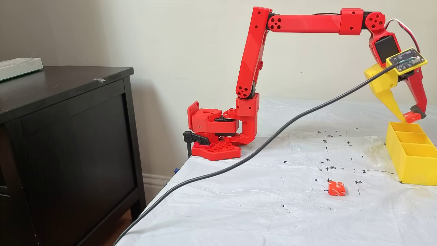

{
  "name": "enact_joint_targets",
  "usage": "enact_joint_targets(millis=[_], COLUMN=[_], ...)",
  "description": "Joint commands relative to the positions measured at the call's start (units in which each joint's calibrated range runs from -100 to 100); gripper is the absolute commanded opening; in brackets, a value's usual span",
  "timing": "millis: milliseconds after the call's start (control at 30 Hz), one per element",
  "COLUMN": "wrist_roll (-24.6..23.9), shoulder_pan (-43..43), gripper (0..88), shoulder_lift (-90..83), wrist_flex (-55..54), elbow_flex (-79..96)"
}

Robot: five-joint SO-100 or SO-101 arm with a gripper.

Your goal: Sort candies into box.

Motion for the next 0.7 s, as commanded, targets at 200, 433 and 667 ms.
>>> enact_joint_targets(millis=[200, 433, 667], wrist_roll=[-0.7, -0.6, 0.2], shoulder_pan=[-1.5, -1.5, -1.2], gripper=[32.2, 31.0, 8.5], shoulder_lift=[-1.2, -1.7, -3.4], wrist_flex=[-0.3, 0.1, 0.8], elbow_flex=[-6.0, -5.8, -4.7])
